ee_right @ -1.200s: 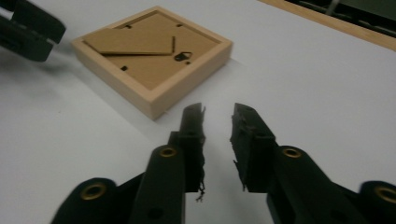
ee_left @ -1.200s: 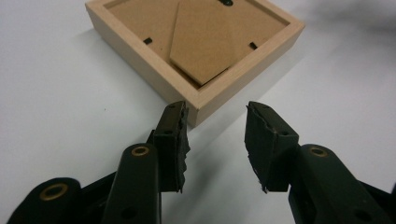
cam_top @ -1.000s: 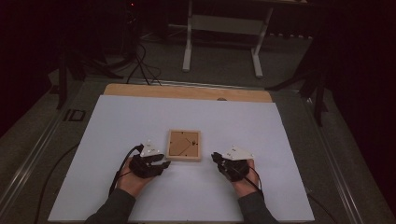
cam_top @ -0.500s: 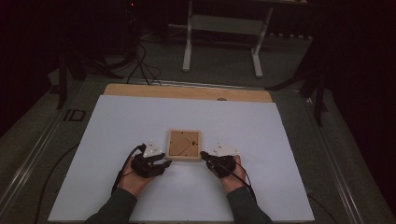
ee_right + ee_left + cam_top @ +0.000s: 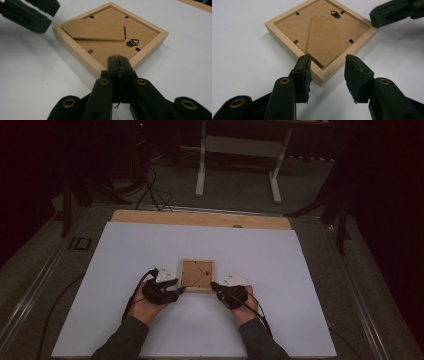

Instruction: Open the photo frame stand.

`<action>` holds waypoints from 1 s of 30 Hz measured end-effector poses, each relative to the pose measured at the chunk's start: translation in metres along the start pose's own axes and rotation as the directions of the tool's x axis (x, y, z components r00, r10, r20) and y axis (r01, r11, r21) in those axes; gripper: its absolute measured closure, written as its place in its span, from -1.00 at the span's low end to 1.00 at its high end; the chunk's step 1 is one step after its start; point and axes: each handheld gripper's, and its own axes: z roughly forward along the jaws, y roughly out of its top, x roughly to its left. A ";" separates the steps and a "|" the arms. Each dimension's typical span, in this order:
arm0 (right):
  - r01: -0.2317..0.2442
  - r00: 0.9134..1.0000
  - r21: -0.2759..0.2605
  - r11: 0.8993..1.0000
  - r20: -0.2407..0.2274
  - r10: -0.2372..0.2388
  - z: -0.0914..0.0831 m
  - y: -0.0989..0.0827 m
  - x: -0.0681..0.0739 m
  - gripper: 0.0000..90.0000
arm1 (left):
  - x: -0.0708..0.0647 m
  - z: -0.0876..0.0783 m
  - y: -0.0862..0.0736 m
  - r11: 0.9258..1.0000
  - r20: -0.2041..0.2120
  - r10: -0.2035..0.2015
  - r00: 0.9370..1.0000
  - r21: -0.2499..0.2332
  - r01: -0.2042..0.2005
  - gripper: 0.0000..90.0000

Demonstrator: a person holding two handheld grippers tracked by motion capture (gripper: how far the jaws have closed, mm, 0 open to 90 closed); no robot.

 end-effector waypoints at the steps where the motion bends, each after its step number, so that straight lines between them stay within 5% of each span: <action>1: 0.001 1.000 0.000 1.000 0.001 -0.001 0.000 0.000 0.000 1.00 | 0.000 0.001 0.001 1.000 -0.002 -0.004 1.000 0.000 0.004 0.23; 30: -0.005 1.000 -0.024 1.000 0.007 0.005 0.000 -0.003 0.001 1.00 | 0.001 0.033 0.031 0.997 -0.012 -0.017 1.000 0.079 0.018 0.06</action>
